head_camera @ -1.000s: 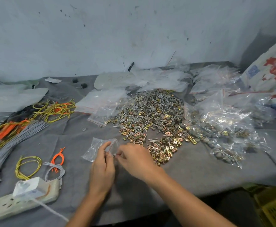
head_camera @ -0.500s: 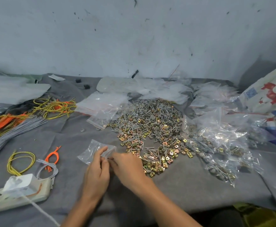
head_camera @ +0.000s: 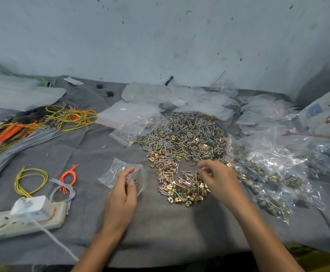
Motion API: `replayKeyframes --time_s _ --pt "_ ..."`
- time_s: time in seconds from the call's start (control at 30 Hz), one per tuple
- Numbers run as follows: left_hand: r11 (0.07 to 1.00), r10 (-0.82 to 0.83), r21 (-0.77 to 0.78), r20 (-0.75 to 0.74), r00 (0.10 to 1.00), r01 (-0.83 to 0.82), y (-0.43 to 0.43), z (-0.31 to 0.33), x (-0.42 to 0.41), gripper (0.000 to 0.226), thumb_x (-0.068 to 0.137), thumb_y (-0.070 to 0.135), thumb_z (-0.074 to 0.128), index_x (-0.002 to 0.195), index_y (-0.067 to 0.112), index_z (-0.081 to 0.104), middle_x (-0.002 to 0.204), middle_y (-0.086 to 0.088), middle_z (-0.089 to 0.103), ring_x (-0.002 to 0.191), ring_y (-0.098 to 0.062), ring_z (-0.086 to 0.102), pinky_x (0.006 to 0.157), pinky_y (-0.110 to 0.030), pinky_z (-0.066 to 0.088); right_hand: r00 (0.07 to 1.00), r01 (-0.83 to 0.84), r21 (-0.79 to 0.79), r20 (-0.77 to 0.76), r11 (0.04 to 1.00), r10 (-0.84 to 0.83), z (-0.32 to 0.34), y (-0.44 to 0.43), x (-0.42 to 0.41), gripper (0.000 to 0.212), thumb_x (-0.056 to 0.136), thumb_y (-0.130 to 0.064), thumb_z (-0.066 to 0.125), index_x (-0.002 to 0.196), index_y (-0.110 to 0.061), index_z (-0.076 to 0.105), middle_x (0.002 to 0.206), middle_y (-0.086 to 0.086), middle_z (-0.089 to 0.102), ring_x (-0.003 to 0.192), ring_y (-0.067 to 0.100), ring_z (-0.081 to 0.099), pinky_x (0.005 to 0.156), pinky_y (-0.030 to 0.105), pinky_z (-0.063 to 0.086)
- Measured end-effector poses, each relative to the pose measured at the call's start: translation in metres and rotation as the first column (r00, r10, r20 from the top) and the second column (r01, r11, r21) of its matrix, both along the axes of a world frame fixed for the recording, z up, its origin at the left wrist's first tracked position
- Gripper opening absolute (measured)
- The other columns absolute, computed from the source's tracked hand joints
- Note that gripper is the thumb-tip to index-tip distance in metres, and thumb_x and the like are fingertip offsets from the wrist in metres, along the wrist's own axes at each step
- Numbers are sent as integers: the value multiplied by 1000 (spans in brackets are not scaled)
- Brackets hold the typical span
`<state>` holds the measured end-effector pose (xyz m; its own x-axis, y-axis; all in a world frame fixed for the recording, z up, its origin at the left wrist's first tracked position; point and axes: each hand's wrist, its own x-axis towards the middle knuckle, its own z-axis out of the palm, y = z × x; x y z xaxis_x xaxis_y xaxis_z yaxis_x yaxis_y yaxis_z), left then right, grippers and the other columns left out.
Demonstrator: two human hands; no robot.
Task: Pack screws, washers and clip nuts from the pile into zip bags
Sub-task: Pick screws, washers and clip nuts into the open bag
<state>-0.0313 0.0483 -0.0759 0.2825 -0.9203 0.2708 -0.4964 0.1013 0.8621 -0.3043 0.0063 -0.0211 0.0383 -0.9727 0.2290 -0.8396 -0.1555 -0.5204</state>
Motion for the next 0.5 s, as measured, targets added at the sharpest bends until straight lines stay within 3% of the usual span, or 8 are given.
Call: replayKeyframes --time_s 0.1,0.2,0.3,0.43,0.5 --pt "1000 -7 -15 -18 1000 7 -1 0 0 32 100 21 49 129 34 55 73 15 55 66 -8 54 62 -37 44 999 -11 97 -41 995 15 2 1 -7 11 96 -27 63 102 -34 69 95 -16 65 85 6 60 75 31 47" --pt "1000 -10 -20 -42 999 9 -1 1 1 36 94 30 44 128 33 55 74 11 55 65 -12 54 66 -41 47 979 -141 231 -114 963 170 0 4 1 6 95 -29 66 95 -35 67 91 -16 62 86 6 58 74 29 46" --pt "1000 0 -18 -58 998 -1 -1 2 1 37 92 30 44 127 34 56 74 7 57 66 -14 55 69 -45 49 960 -214 239 -126 947 249 -2 6 15 5 95 -31 65 97 -34 68 92 -15 58 84 2 56 70 22 42" --pt "1000 -1 -16 -57 998 0 0 3 1 36 92 30 43 126 35 56 73 6 57 66 -14 55 69 -46 49 916 -314 249 -173 916 361 -2 2 39 7 96 -33 64 101 -33 69 96 -13 54 92 11 57 83 36 49" --pt "1000 3 -19 -55 998 -4 0 4 1 36 92 29 43 125 34 56 73 6 57 65 -14 55 69 -46 49 893 -338 255 -215 906 394 -2 -1 48 9 97 -36 62 103 -34 68 98 -12 52 96 14 56 82 37 49"
